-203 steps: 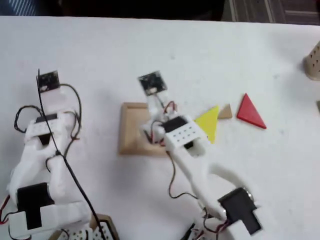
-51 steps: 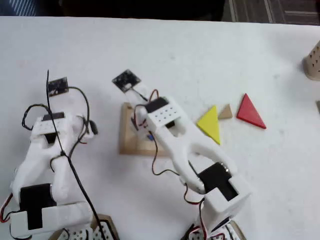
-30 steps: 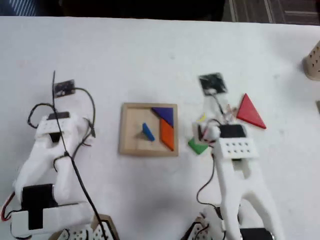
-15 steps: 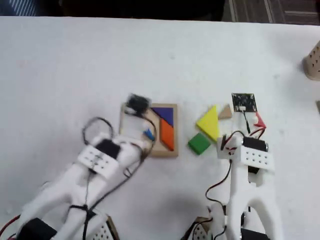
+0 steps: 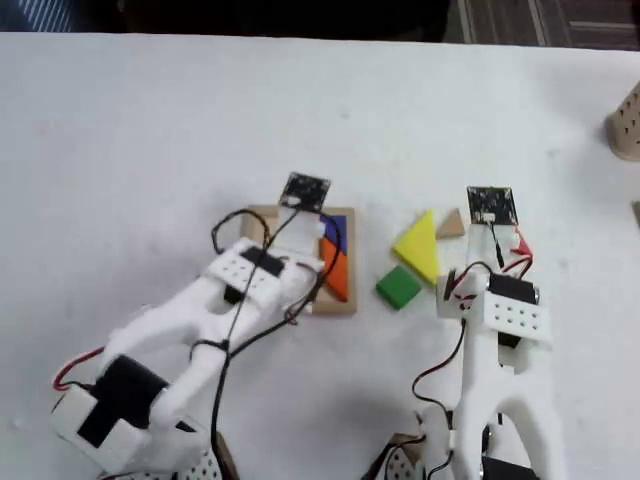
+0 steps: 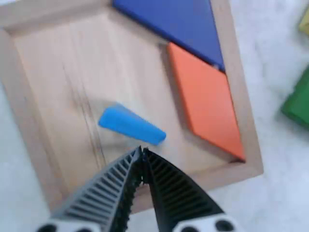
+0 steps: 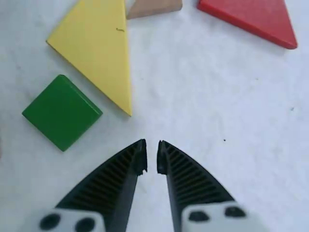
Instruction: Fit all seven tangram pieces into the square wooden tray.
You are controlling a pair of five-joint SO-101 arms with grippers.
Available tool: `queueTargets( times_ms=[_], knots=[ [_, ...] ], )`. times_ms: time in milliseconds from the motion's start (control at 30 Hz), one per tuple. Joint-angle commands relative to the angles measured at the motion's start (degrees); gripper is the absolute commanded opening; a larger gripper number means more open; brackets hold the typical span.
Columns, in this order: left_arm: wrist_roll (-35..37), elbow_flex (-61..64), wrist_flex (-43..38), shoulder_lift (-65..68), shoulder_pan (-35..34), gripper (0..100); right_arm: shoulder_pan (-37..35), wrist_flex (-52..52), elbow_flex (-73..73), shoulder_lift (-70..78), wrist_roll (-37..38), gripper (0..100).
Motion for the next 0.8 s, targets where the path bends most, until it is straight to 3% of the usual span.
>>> queueTargets(
  times_ms=[0,567,767],
  knots=[
    [0.97,-6.77,-1.14,0.31,0.40,2,0.13,-0.75,-0.35,-1.80,0.70,4.5],
    [0.88,-11.34,-0.62,-0.04,-1.27,2,0.04,-0.84,-0.35,-1.80,0.70,4.5],
    [0.26,-8.70,11.43,-18.42,-0.66,2,0.04,-0.84,-0.35,-1.80,0.70,4.5]
  ],
)
